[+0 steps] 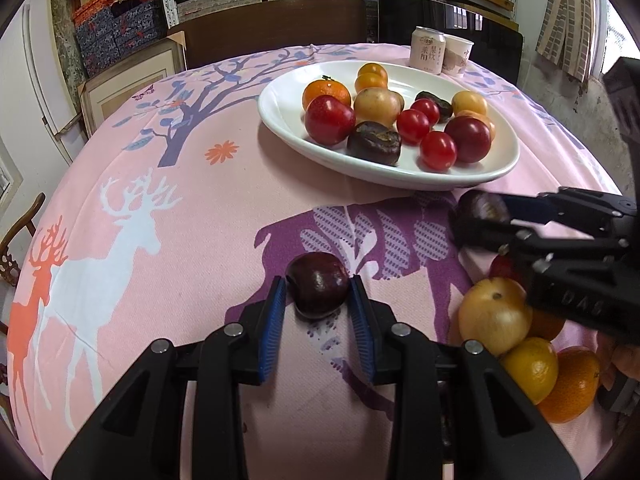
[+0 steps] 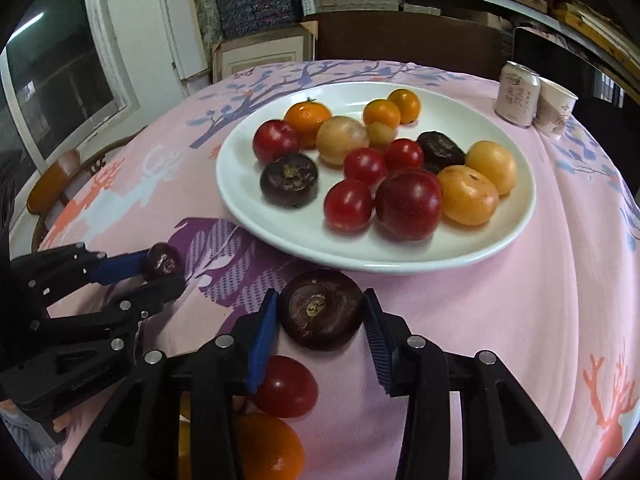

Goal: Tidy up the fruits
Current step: 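Carry both dark plums onto the white plate and open both tools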

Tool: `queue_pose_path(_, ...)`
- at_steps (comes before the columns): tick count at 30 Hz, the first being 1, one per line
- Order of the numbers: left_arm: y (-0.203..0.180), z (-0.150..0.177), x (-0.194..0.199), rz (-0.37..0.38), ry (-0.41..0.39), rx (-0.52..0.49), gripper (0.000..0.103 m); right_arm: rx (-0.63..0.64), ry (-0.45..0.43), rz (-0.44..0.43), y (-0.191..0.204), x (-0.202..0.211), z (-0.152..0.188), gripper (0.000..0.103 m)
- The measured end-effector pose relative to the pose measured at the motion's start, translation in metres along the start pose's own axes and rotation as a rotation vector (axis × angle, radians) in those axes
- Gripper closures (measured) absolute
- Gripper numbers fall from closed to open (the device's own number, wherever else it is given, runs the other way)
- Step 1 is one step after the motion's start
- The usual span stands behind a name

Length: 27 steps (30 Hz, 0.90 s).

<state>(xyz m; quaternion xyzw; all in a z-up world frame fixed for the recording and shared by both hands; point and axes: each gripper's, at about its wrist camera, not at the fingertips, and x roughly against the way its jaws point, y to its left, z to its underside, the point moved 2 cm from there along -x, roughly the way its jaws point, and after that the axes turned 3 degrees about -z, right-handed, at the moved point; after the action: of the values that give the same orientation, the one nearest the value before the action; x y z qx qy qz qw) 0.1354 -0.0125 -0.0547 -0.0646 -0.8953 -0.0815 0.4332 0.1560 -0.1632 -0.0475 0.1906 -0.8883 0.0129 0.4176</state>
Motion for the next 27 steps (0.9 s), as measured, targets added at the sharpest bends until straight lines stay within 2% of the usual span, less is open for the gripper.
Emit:
queue_pose_path(4,0.0,0.0,0.001,0.021,-0.002,0.006,0.072,-0.036,-0.054,-0.071,-0.004,0.022,0.008,0.06)
queue_pose_path(12,-0.002,-0.001,0.014,0.039,-0.056,0.003,0.073,-0.115,-0.127,-0.115,-0.02,0.047,0.015,0.06)
queue_pose_path(21,-0.004,0.0,0.008,0.057,-0.032,-0.001,0.077,-0.135,-0.117,-0.125,-0.024,0.045,0.015,0.06)
queue_pose_path(27,-0.003,-0.008,-0.001,0.055,-0.019,0.017,0.069,-0.15,-0.108,-0.131,-0.026,0.043,0.016,0.06)
